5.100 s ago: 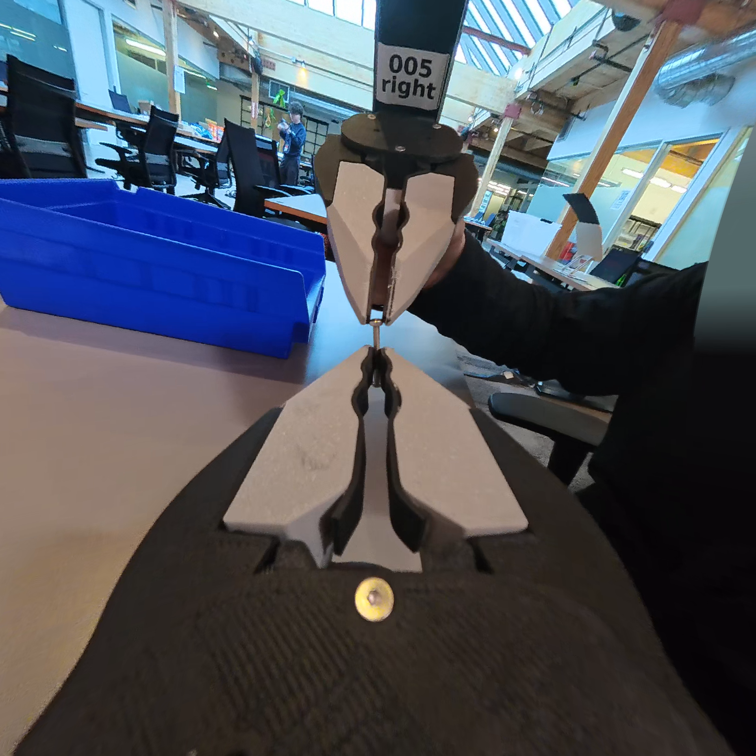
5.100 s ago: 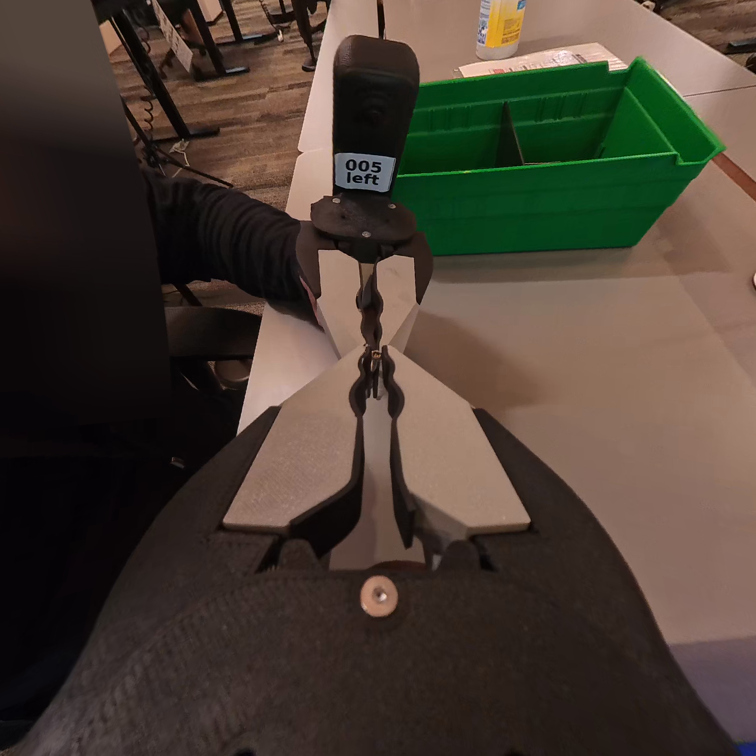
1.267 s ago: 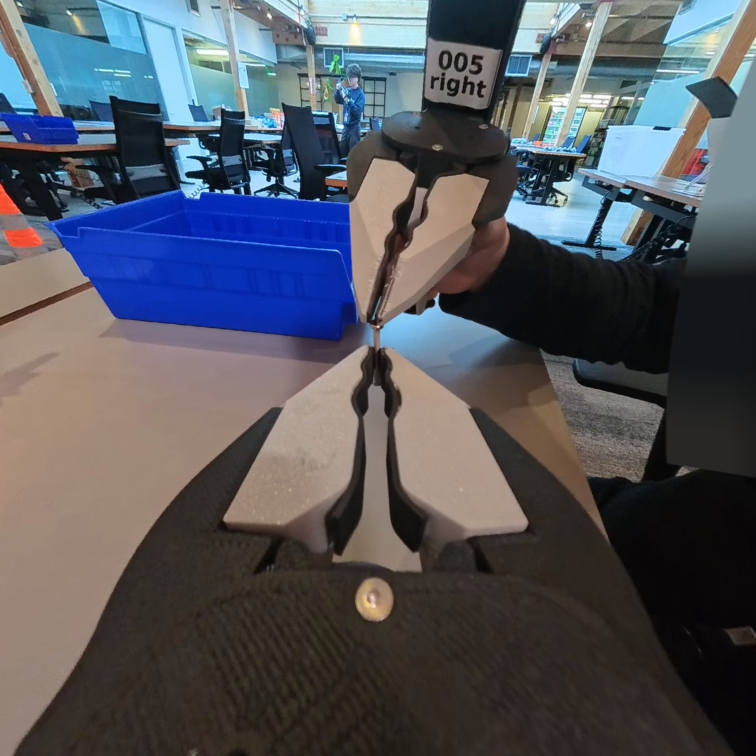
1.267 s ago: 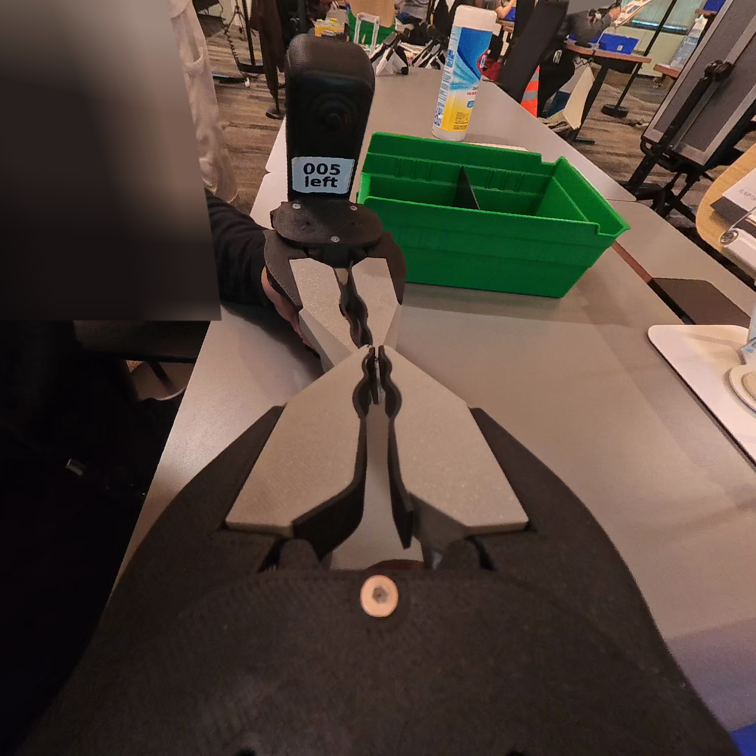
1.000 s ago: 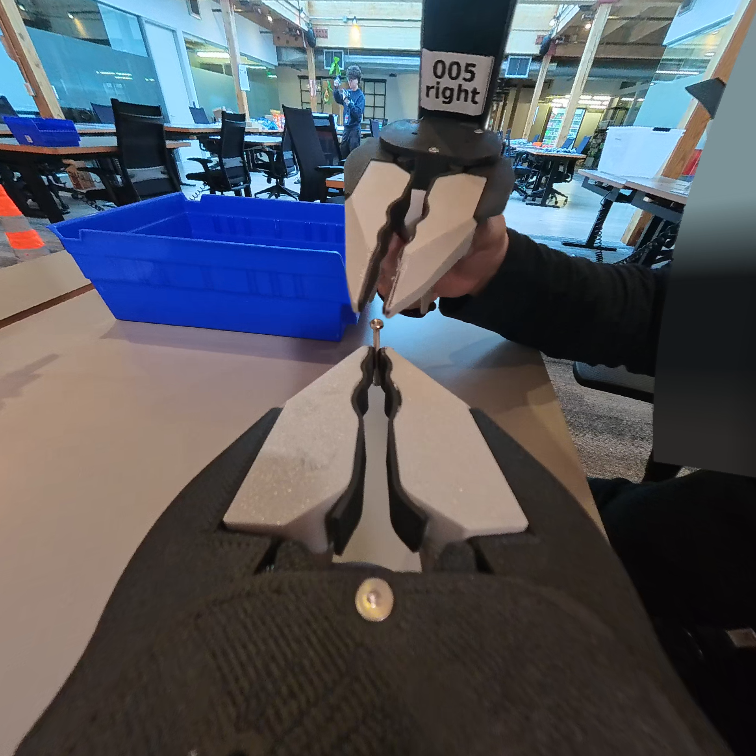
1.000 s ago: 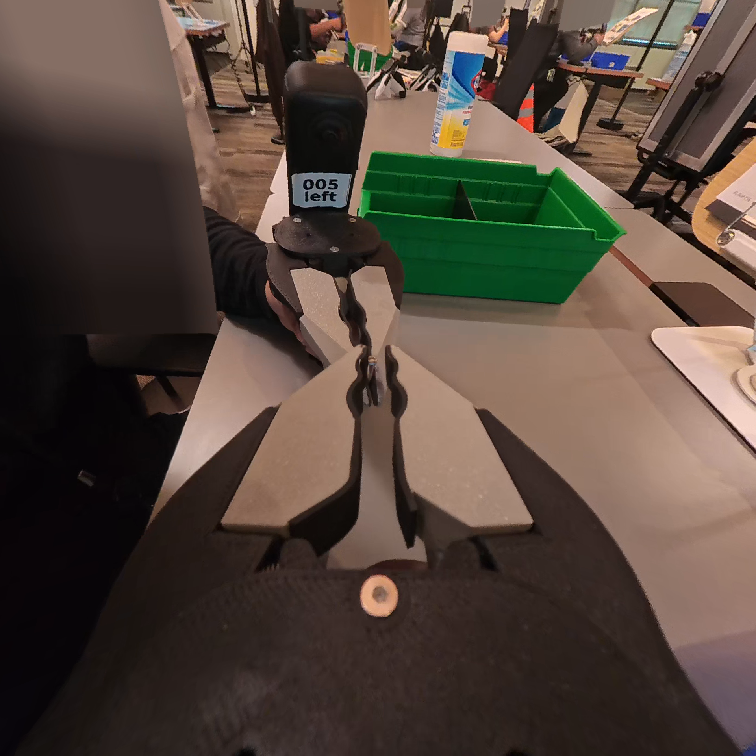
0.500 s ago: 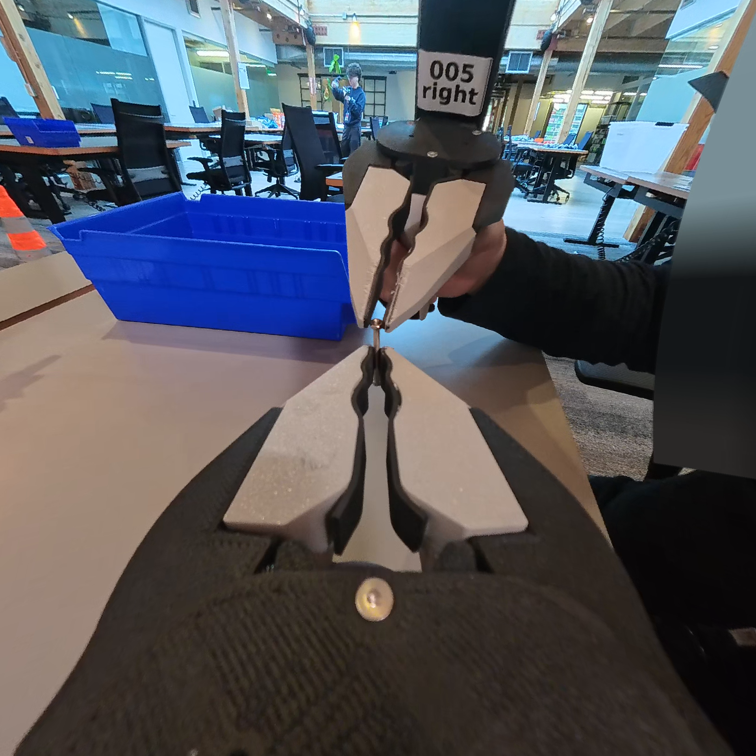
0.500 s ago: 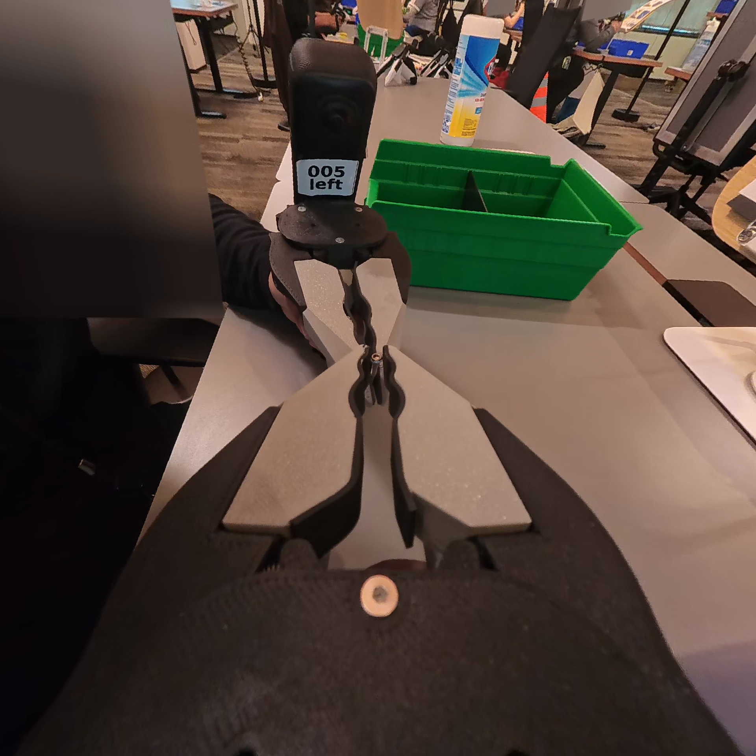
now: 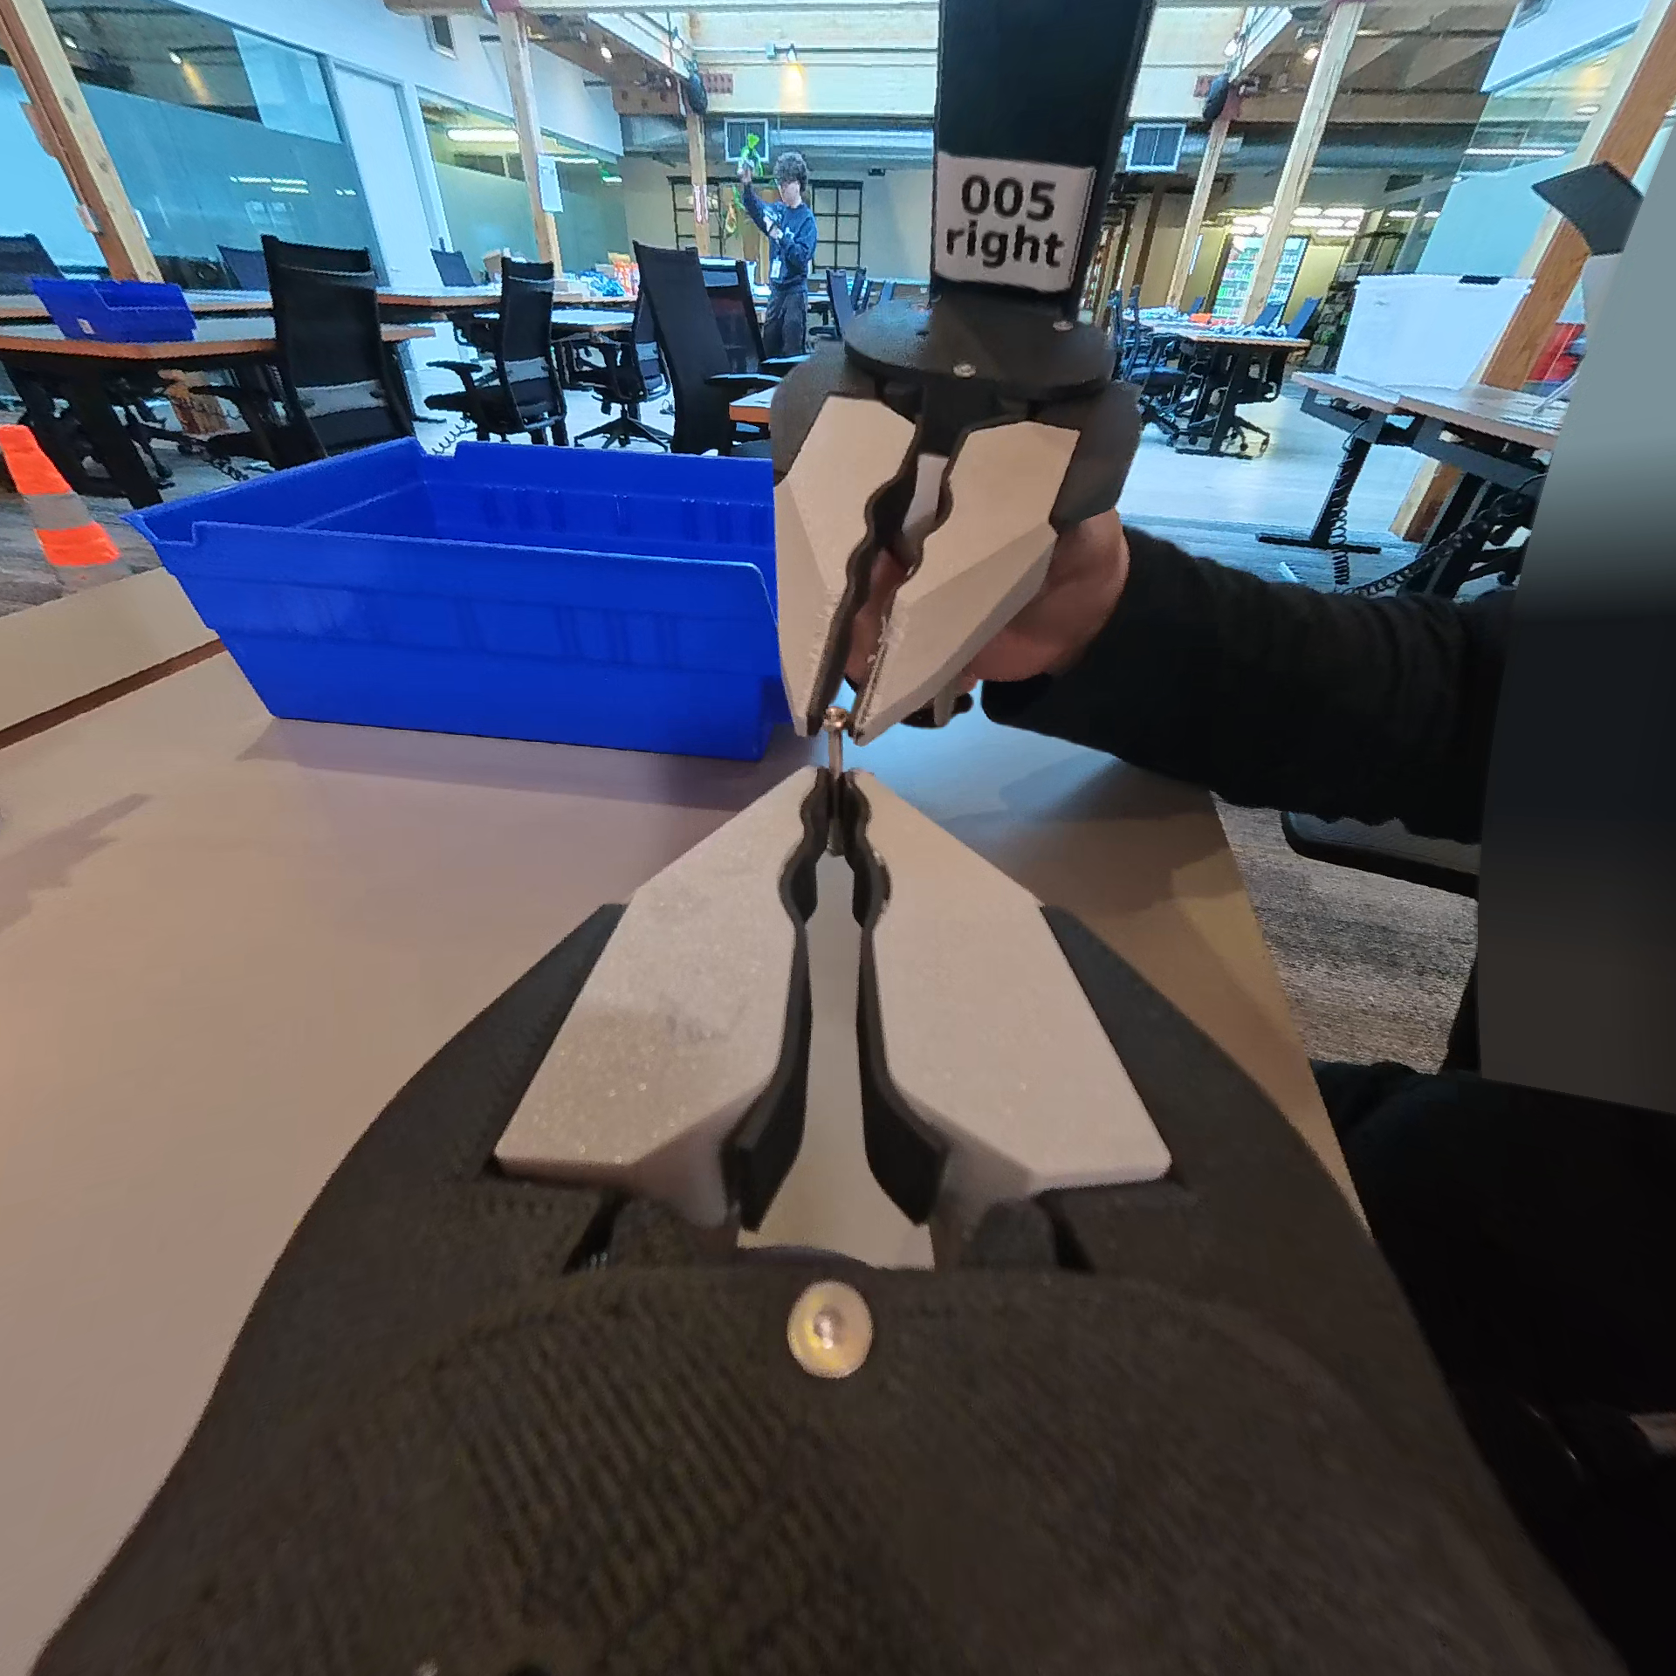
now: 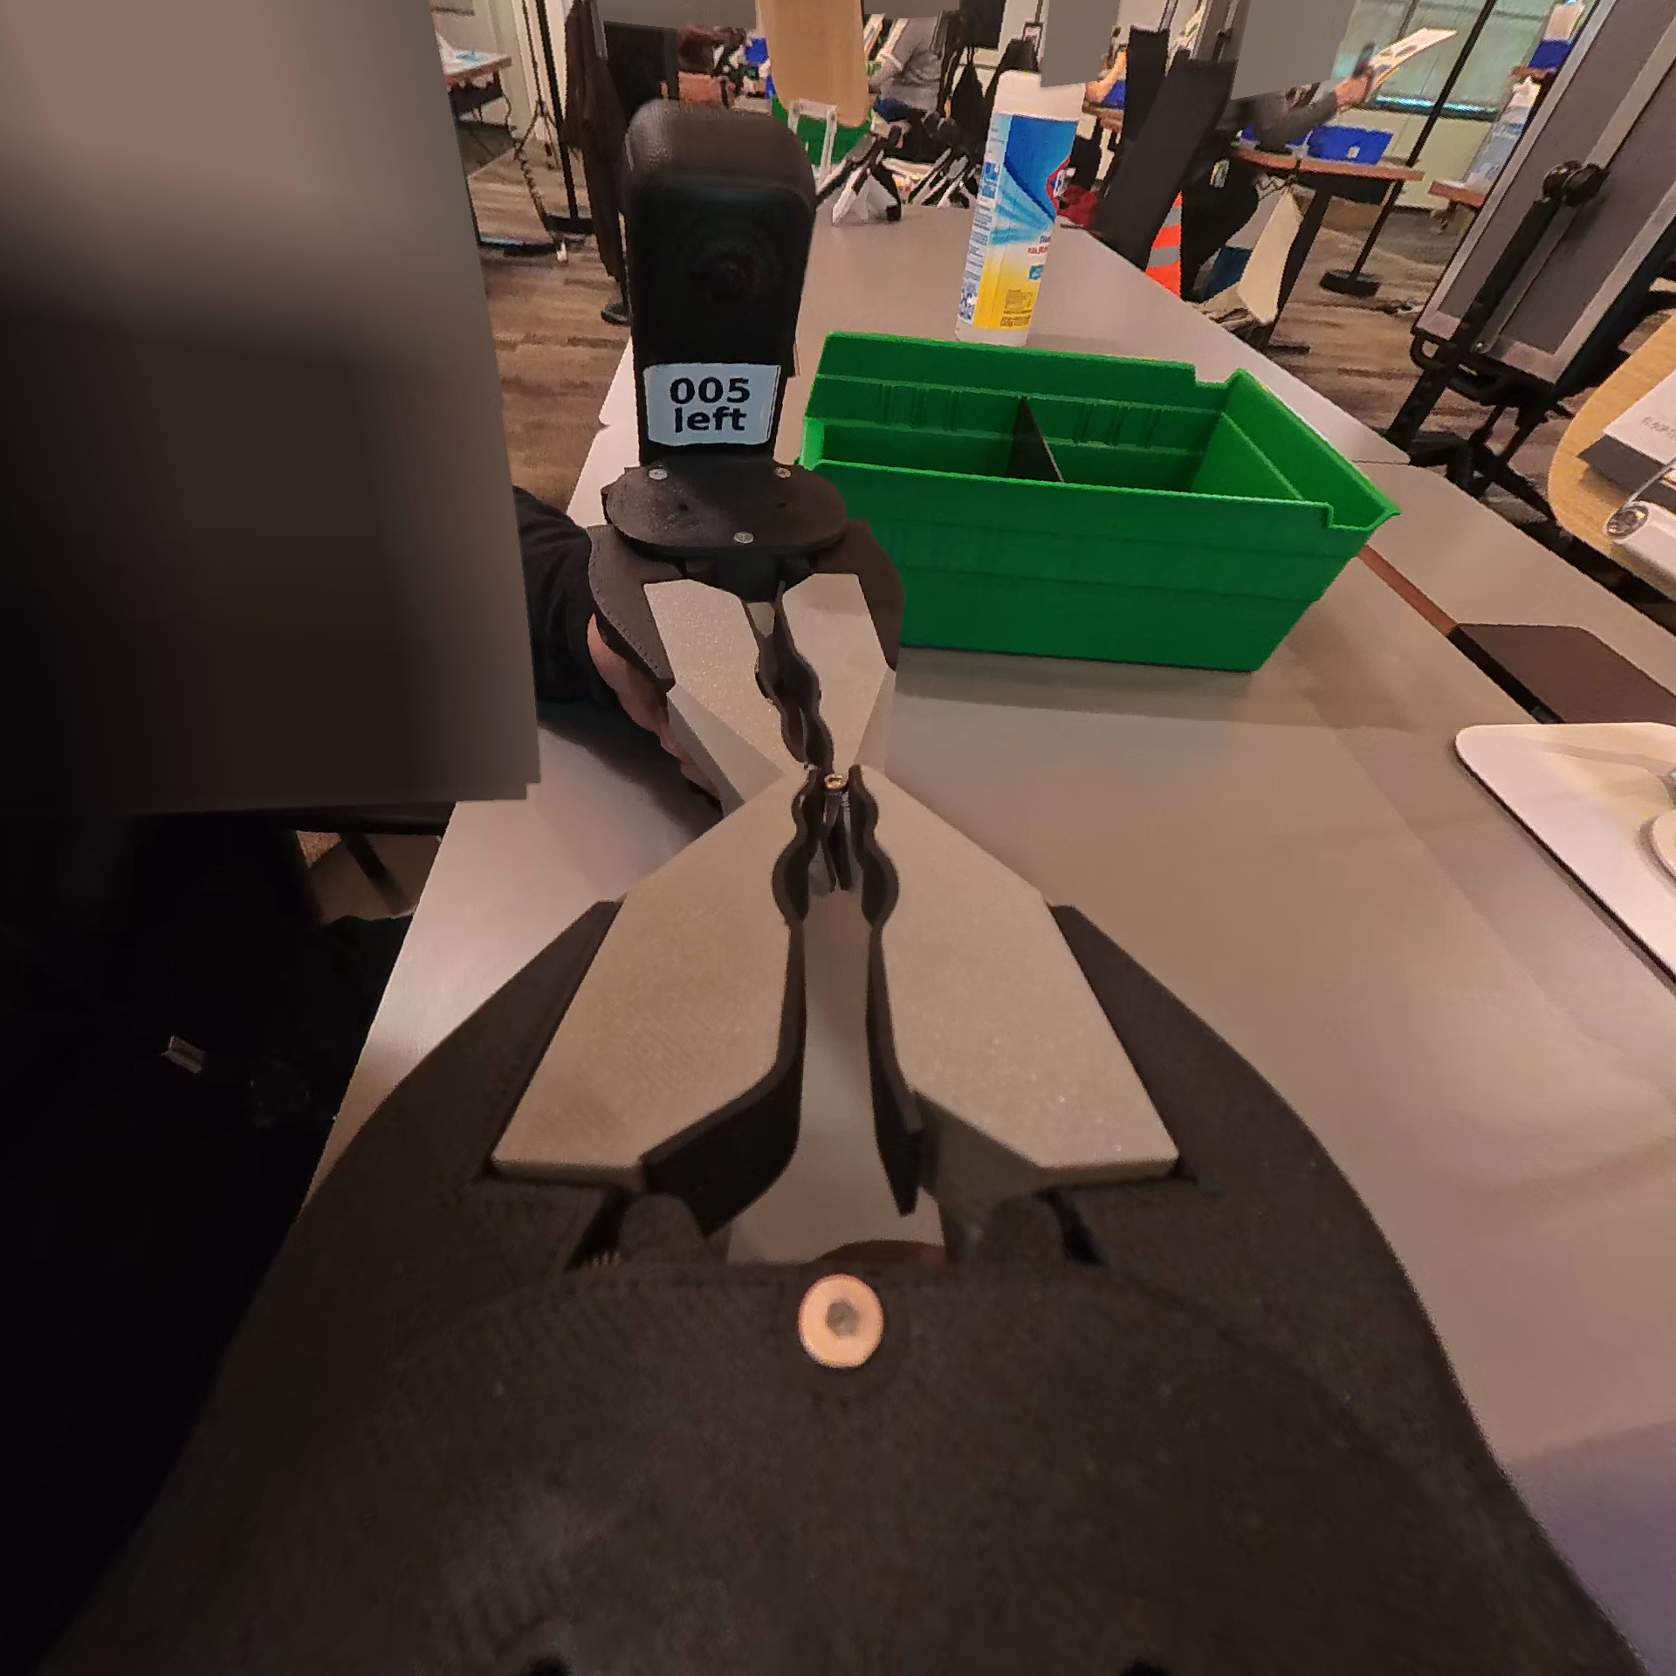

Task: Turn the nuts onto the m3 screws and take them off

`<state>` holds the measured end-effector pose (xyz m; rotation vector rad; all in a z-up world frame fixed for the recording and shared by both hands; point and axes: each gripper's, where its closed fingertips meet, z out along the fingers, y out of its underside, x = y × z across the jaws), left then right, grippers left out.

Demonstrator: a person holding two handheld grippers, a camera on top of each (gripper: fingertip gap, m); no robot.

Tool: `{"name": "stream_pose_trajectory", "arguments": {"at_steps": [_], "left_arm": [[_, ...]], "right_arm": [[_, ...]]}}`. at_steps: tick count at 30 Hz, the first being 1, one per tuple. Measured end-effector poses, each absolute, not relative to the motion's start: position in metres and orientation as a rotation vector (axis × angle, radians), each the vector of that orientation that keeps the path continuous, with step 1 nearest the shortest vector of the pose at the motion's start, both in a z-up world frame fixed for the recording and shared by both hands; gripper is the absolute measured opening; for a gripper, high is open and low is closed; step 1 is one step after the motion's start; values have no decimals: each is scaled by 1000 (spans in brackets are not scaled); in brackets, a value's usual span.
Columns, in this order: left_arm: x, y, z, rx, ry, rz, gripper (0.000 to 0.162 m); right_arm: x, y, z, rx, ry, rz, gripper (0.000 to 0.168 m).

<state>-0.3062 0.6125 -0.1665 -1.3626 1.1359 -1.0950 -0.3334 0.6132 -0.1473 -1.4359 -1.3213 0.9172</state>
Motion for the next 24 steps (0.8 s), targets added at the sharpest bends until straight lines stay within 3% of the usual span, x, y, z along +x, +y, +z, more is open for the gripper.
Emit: {"name": "stream_pose_trajectory", "arguments": {"at_steps": [24], "left_arm": [[-312,629,-166,-1395,1061,-982,0]], "right_arm": [[-338,630,-146,-1508,-976,851,2]]}}
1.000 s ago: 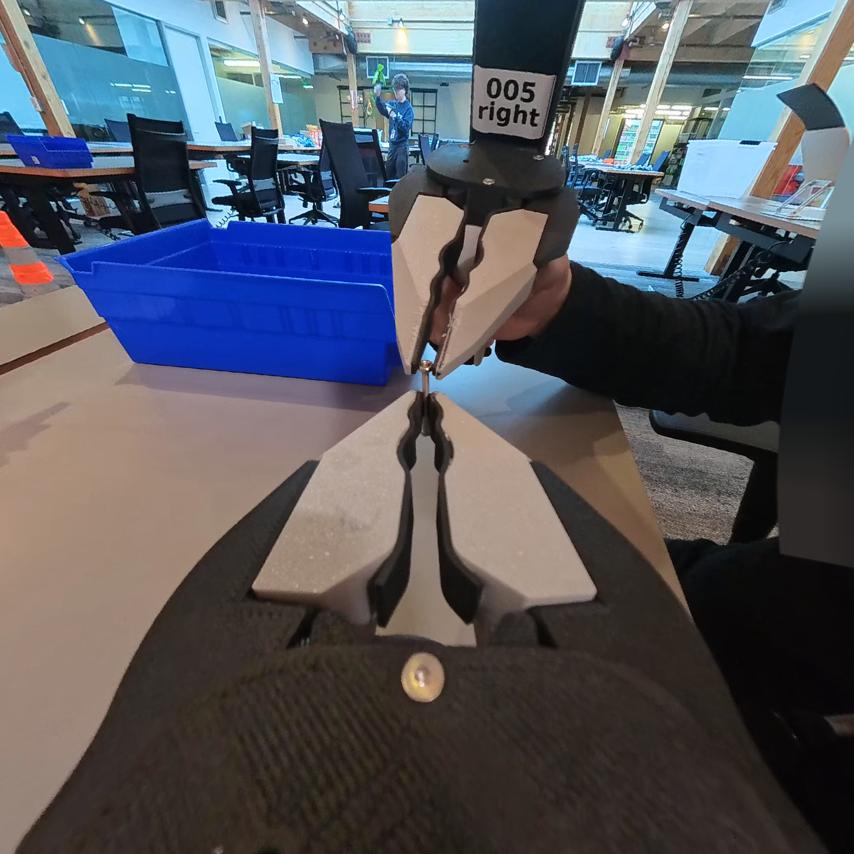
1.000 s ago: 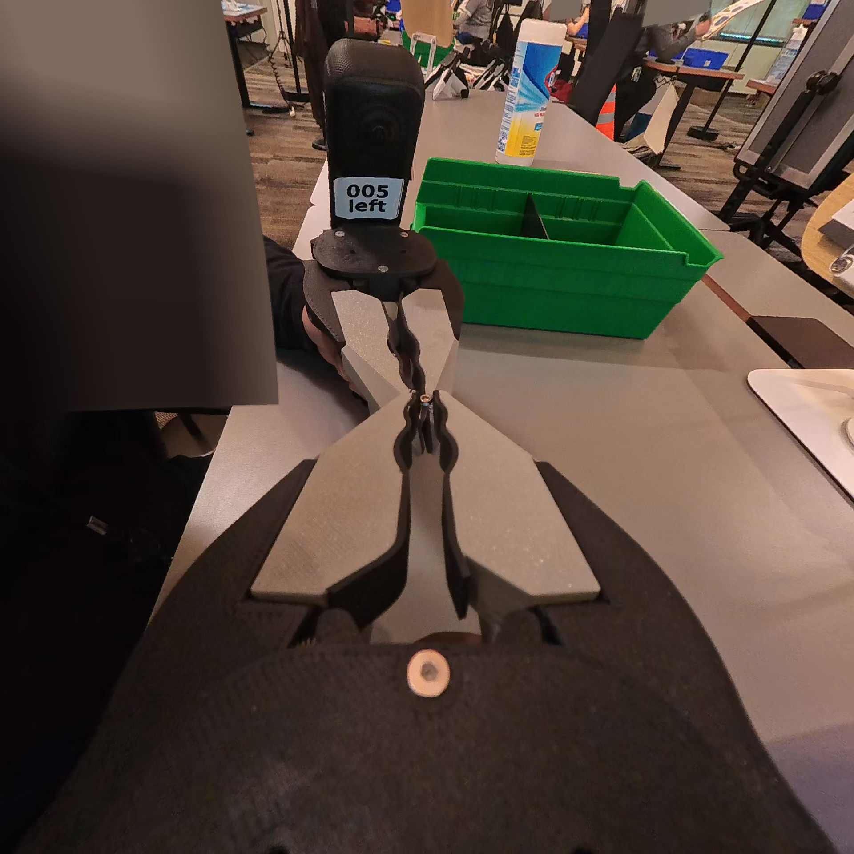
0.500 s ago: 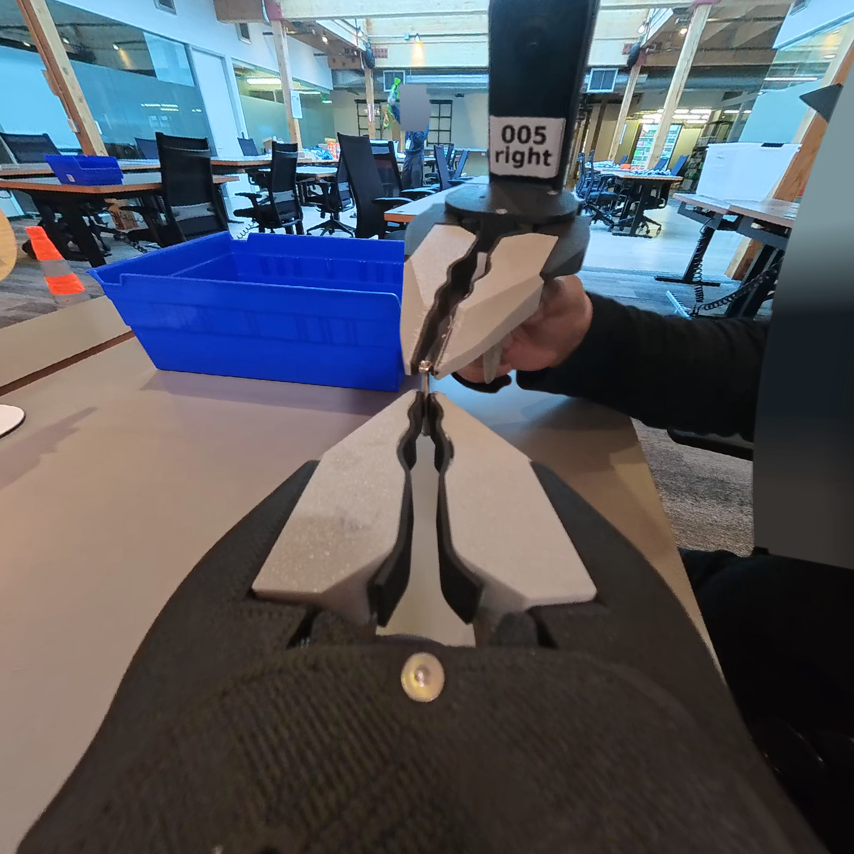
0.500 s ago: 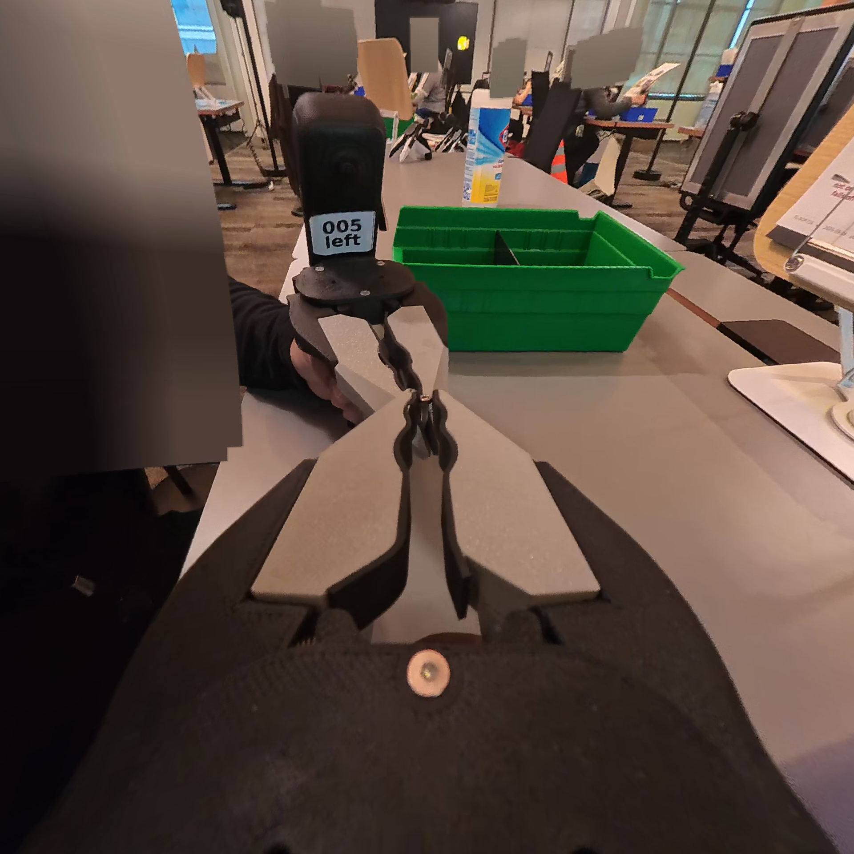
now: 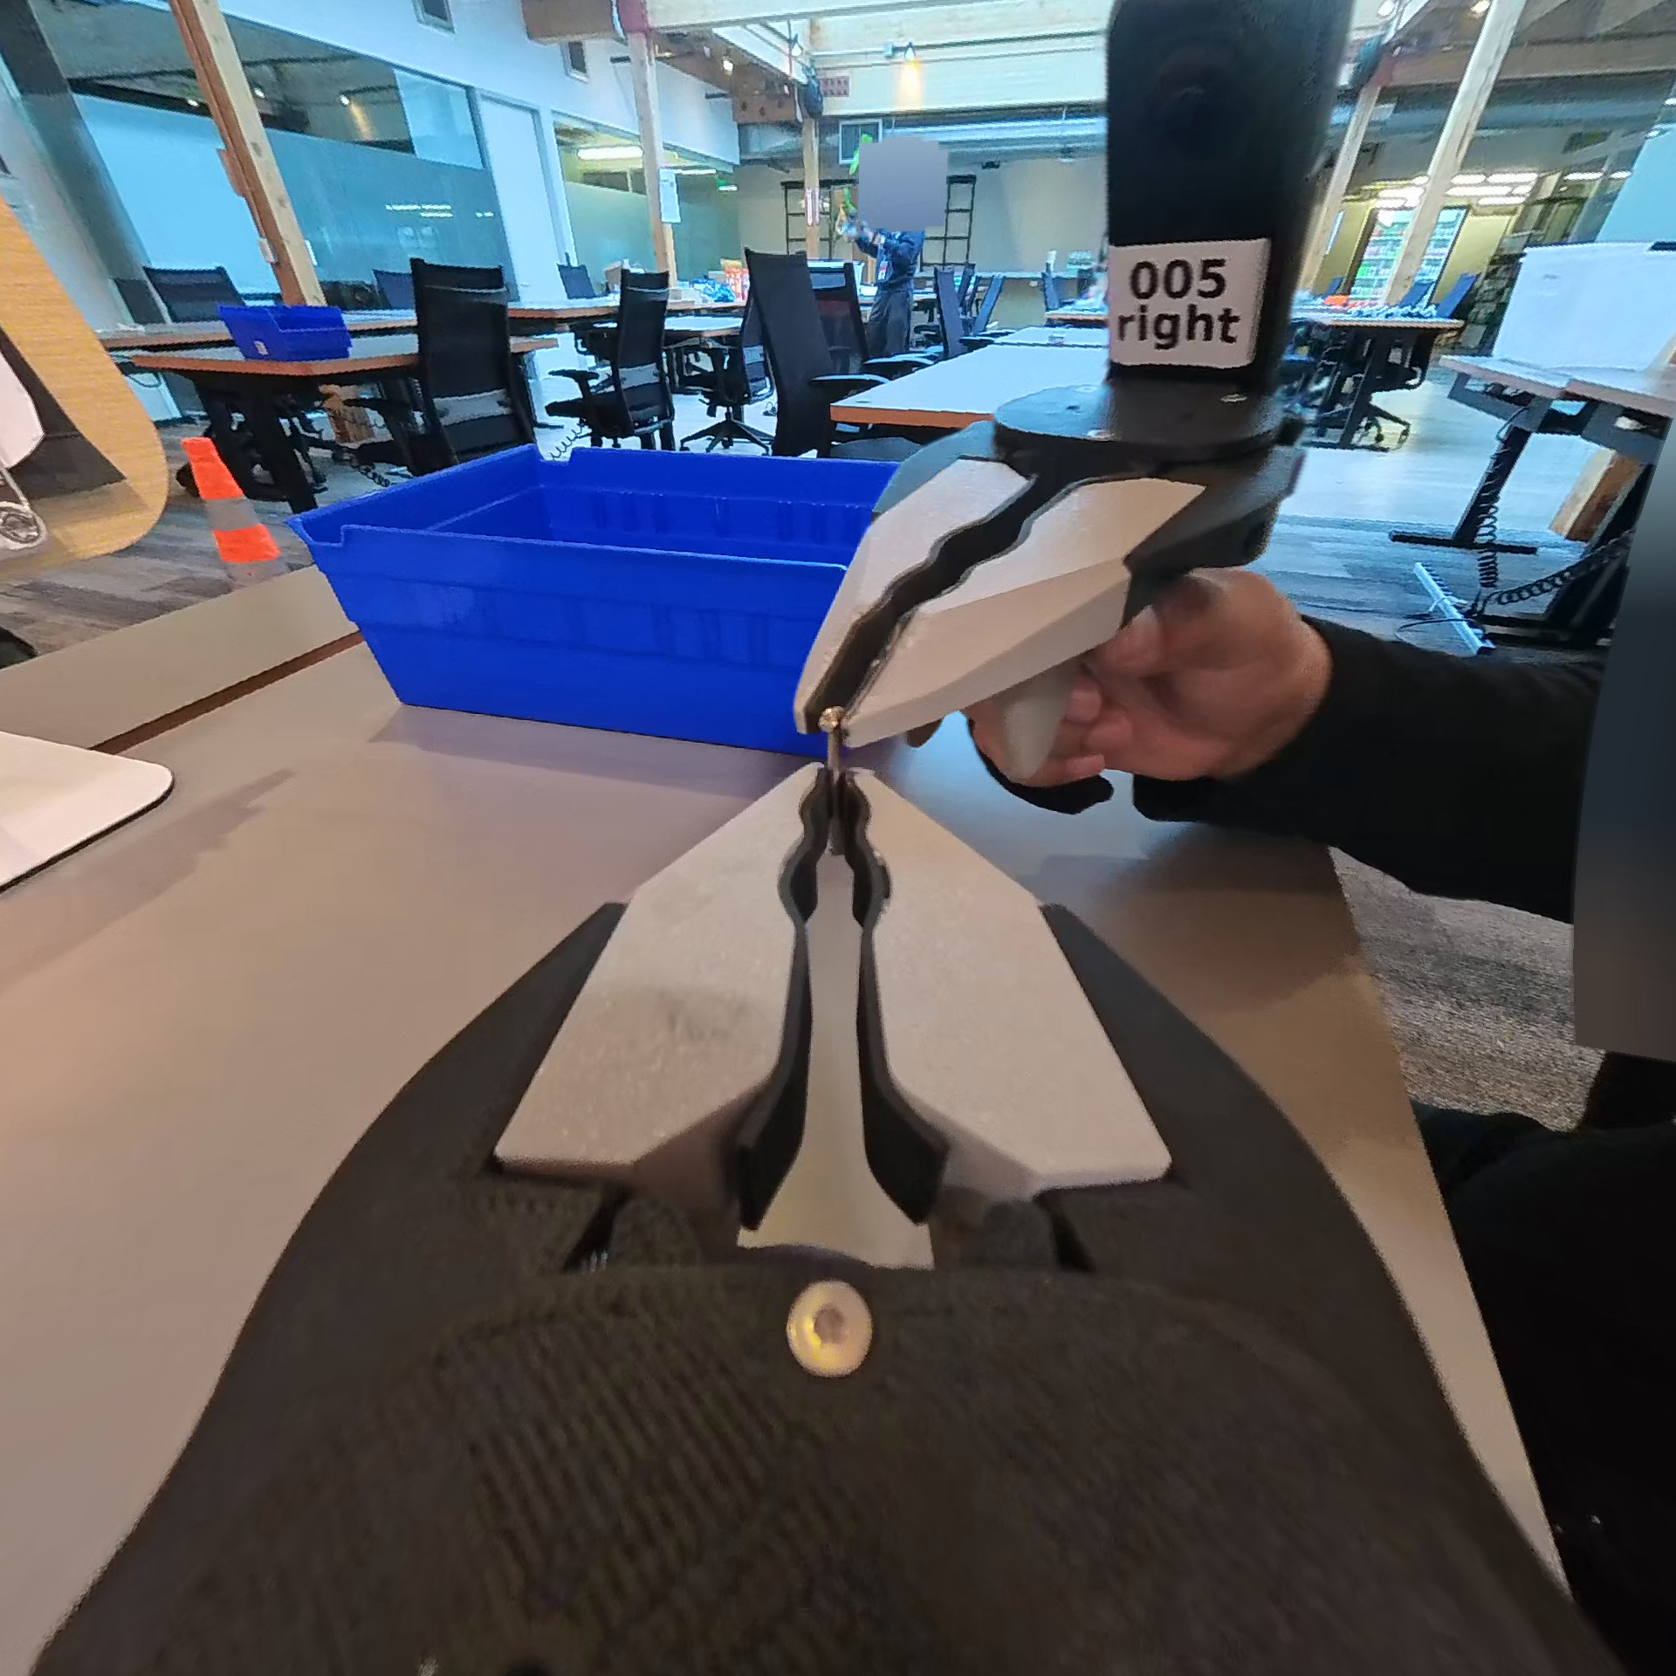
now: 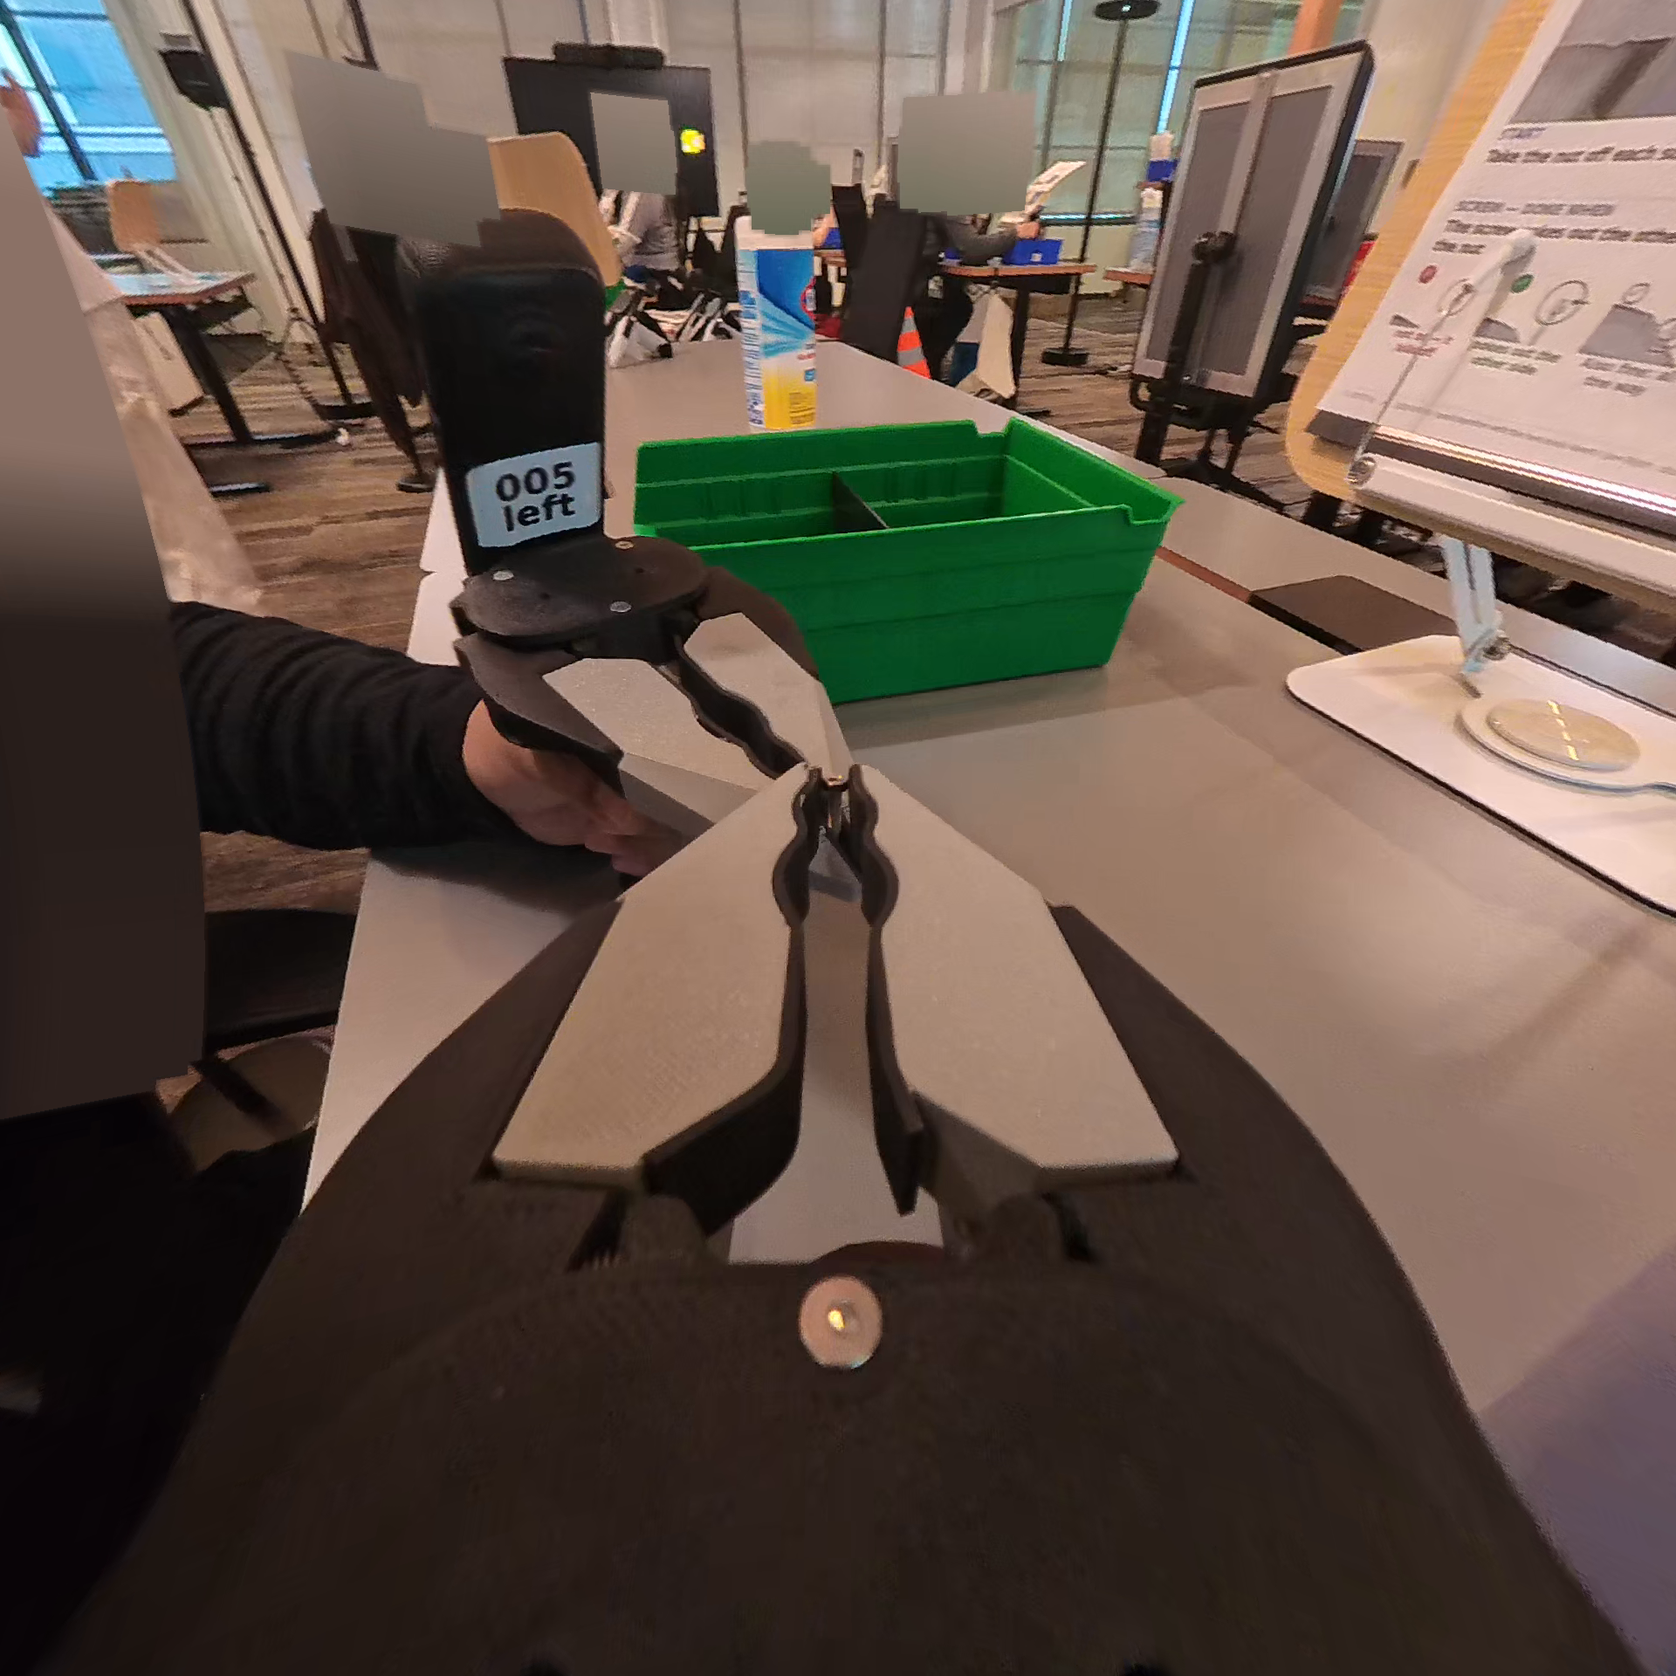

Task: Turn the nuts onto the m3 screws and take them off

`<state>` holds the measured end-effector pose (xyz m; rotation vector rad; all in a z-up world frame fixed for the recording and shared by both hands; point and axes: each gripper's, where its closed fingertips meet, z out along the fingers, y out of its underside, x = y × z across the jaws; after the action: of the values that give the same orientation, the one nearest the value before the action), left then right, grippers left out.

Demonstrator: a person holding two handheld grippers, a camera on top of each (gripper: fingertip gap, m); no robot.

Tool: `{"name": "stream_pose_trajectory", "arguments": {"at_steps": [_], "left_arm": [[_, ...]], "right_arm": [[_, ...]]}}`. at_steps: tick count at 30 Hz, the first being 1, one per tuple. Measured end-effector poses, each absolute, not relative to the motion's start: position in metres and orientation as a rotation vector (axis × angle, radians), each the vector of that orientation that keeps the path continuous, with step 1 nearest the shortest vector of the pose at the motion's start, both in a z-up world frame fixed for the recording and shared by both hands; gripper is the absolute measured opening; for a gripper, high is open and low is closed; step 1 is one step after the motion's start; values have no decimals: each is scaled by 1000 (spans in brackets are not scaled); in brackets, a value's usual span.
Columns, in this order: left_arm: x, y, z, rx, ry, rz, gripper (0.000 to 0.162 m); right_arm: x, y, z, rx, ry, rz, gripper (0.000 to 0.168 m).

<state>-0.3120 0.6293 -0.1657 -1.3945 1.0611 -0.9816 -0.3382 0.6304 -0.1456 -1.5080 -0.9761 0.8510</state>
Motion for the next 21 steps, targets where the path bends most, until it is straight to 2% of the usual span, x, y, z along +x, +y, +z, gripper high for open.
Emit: {"name": "stream_pose_trajectory", "arguments": {"at_steps": [9,13,17,21], "left_arm": [[-313,634,-170,-1425,1051,-956,0],[-313,634,-170,-1427,1053,-962,0],[-313,634,-170,-1427,1053,-968,0],[-312,632,-170,-1431,1048,-992,0]], "right_arm": [[-339,636,-149,-1543,-895,781,3],[-338,634,-144,-1520,-878,839,3],[-325,632,-126,-1453,-820,944,11],[-309,646,-132,-1481,-765,923,9]]}}
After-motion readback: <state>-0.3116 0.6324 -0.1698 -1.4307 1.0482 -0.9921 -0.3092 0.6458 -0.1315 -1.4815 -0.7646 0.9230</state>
